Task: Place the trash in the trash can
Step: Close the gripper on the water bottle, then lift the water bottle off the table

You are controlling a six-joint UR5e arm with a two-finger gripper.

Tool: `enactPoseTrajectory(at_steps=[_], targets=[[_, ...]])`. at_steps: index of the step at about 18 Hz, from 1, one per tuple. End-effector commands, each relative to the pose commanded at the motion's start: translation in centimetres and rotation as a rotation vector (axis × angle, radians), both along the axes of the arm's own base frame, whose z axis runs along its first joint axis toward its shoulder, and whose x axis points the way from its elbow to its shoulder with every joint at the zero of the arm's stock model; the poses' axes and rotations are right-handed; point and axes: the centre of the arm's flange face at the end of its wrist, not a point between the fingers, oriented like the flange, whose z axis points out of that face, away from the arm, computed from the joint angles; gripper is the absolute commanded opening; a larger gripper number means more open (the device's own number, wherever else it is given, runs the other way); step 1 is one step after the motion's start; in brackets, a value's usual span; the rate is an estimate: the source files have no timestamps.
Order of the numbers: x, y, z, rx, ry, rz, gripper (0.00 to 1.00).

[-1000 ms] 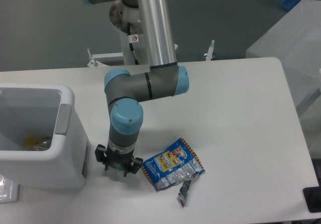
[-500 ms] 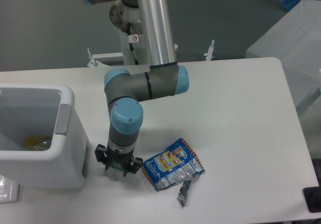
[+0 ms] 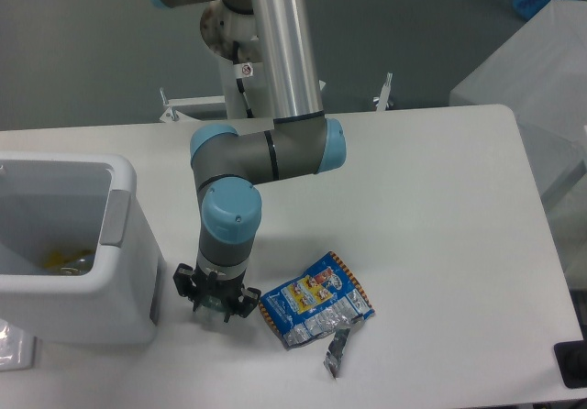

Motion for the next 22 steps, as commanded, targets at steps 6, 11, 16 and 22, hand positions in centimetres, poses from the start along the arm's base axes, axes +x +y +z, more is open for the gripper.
enactPoseTrajectory(at_steps=[6,11,16,22], targets=[[-0.3,0.3,1.8,0.03,0.03,-0.032,0.59],[-0.9,-0.2,5.4,0.082,0.083,-0.094,0.59],[-2.6,2.0,10.8,0.169,0.144,-0.062,0.59],[-5.4,5.1,17.6,0.287,0.178,0.093,0.59]])
